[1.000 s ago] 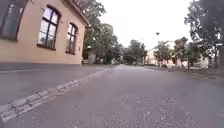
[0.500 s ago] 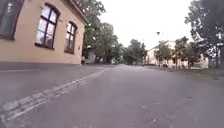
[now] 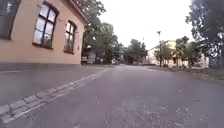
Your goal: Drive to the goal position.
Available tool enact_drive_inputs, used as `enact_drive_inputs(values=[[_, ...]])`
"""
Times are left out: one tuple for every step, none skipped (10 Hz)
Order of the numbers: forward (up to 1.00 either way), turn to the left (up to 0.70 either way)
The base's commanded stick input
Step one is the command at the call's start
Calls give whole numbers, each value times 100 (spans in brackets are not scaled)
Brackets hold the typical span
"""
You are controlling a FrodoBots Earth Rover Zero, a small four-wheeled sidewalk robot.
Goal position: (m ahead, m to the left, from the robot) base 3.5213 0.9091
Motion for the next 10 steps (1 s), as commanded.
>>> enact_drive_inputs(values=[[45,0],[45,0],[45,0],[45,0],[45,0],[45,0],[45,0],[45,0],[45,0],[45,0]])
